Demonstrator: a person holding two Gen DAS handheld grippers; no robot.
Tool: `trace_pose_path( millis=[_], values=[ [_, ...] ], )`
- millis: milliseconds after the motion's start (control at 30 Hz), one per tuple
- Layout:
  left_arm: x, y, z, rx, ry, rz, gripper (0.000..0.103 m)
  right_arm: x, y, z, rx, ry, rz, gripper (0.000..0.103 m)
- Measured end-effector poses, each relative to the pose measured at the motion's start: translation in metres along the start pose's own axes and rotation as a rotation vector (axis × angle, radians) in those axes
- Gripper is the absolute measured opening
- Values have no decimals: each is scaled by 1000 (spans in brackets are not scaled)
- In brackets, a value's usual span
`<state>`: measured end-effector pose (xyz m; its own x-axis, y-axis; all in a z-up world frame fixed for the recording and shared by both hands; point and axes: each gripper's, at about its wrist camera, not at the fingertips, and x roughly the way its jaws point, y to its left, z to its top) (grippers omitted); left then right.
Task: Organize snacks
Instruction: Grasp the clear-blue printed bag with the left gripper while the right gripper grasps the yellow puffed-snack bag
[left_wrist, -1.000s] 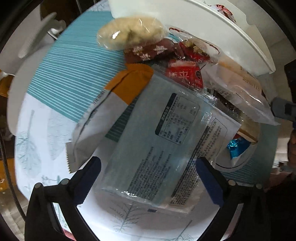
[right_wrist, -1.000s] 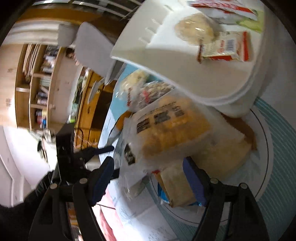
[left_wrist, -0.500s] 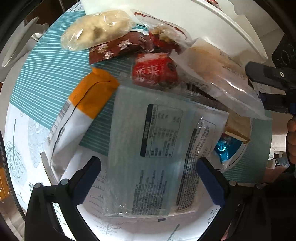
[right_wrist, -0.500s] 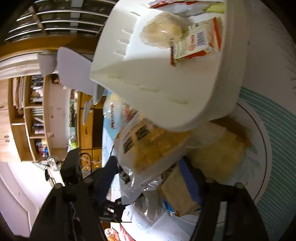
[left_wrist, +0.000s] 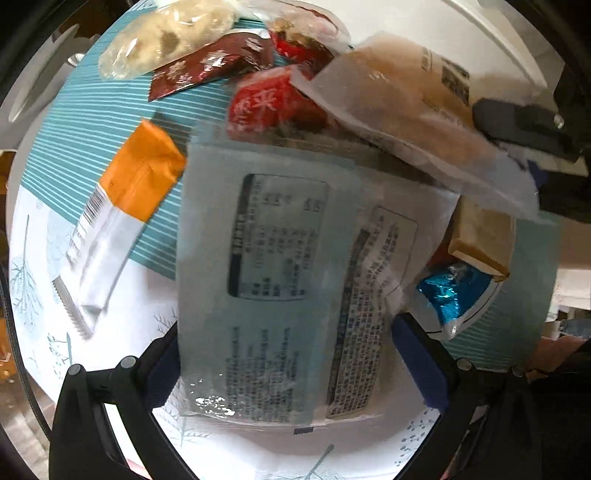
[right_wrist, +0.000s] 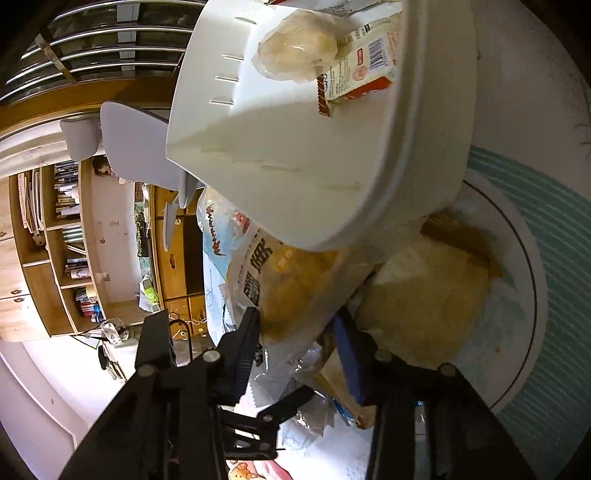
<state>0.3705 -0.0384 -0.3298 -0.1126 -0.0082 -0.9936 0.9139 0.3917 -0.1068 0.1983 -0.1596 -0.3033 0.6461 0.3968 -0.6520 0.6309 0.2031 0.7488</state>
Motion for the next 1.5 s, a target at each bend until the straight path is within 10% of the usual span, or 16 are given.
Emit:
trace_pose_path(
  millis=[500,1500],
  values=[
    [0,-34,-36,-221,-86,108,91,-19,10,-4,-63,33,-19,9],
    [-124,-66,-192,-750,-291,26,89,-103,43,-78,-271,-10,-48,0]
  ],
)
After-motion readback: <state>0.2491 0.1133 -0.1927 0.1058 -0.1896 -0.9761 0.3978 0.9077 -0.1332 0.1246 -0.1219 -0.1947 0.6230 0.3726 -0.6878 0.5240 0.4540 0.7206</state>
